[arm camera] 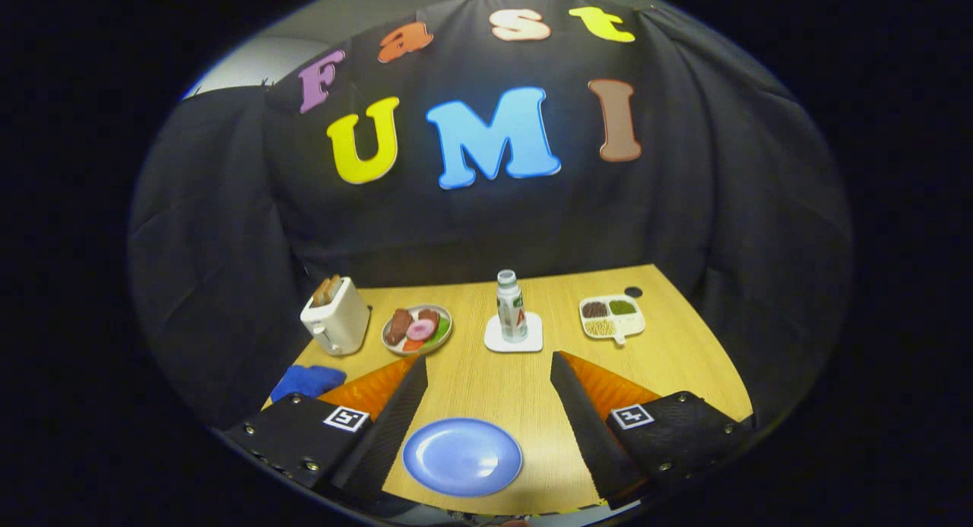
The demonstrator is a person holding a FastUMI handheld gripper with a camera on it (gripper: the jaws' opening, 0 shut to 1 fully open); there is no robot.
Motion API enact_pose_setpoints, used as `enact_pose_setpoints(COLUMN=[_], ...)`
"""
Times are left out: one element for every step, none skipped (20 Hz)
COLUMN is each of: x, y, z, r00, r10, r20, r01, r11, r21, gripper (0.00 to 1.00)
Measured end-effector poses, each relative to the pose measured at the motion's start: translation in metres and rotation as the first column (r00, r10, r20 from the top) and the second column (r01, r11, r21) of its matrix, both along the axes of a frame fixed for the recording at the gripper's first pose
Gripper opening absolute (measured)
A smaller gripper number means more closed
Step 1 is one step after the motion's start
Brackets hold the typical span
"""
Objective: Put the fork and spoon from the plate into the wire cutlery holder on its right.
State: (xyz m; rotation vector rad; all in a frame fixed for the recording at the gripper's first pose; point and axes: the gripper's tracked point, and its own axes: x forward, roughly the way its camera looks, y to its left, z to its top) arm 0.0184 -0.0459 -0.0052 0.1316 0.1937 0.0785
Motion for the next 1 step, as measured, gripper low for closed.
enact_pose_setpoints(x=[-0.003], y=[-0.0025], z=[0.0163], r00=[0.997], r10=[-0.017], r20=[0.073], r01=[0.018], r11=[1.0], r21=[-0.002], gripper=[1.0])
